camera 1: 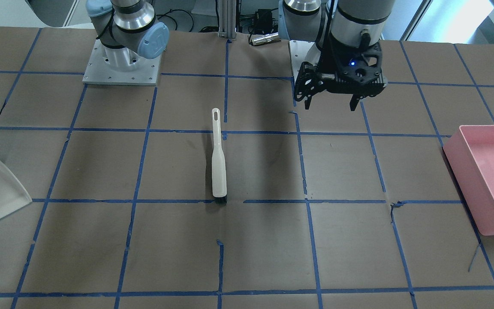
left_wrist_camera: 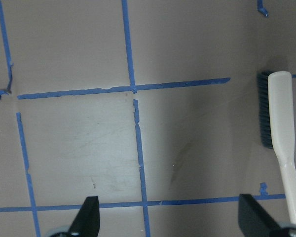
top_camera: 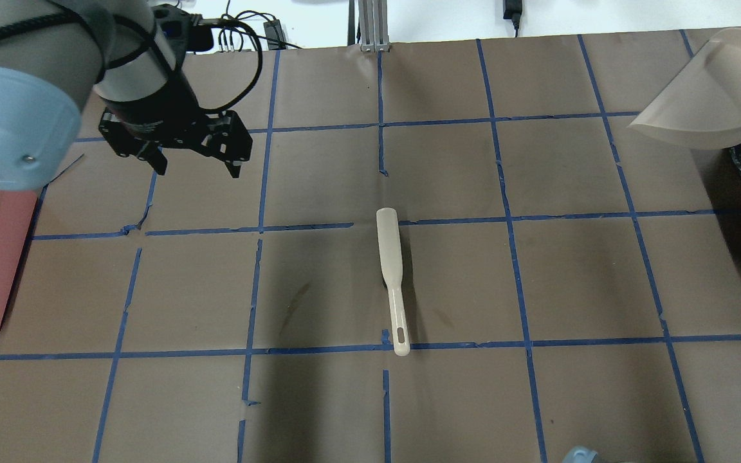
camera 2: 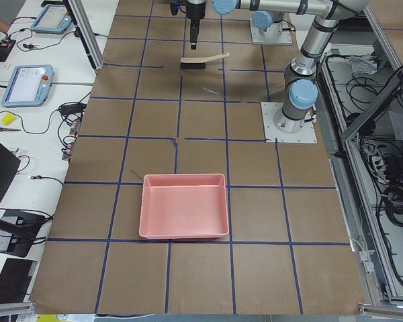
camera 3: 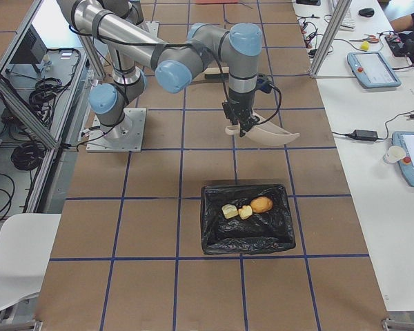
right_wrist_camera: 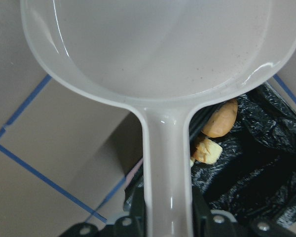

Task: Sweep and dump trash in nearest bin
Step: 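Carry the empty dustpan back over the table with the right gripper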

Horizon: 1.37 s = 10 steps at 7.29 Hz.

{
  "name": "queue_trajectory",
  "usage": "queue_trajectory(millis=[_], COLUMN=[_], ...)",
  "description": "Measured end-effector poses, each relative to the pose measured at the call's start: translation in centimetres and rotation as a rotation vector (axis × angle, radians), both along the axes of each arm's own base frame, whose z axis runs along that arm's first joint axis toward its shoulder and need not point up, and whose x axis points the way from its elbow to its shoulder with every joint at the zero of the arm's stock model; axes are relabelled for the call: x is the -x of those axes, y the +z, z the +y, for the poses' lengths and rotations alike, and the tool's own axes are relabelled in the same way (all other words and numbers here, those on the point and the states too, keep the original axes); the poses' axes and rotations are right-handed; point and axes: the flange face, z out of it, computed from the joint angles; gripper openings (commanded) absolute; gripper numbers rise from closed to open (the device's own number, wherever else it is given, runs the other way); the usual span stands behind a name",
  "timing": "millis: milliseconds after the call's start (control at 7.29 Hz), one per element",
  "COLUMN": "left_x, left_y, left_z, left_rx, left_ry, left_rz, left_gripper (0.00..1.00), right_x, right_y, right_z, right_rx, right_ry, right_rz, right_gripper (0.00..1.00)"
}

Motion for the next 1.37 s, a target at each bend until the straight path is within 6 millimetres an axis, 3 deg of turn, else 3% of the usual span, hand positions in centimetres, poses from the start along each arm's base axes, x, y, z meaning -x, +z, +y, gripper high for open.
queue_trajectory(millis=[274,411,823,1097,1371], left_x=[-1.4,-2.0,-4.7,-5.1,-5.0], left_y=[1.7,1.9,2.0,2.1,2.1], left_z=[0.6,0.7,0.1,0.0,0.0], left_rx=[0.022,0.024,0.02,0.019,0.021], left_ry=[0.011,0.022,0.022,0.019,0.016], left_rz=[-0.001,0.002,0.003,0.003,0.005], left_gripper=[1.0,1.0,1.0,1.0,1.0], right_x=[-7.2,-9.6,-15.7,-18.0,-22.3], right_y=[-0.9,-1.7,-3.6,-4.9,-5.8], right_z=[-1.6,-2.4,-5.3,-6.9,-7.7], right_rx=[0.018,0.021,0.078,0.115,0.14], right_ry=[-0.077,-0.126,-0.258,-0.352,-0.44], right_rz=[-0.021,-0.033,-0.052,-0.092,-0.141], right_gripper=[0.0,0.0,0.0,0.0,0.0])
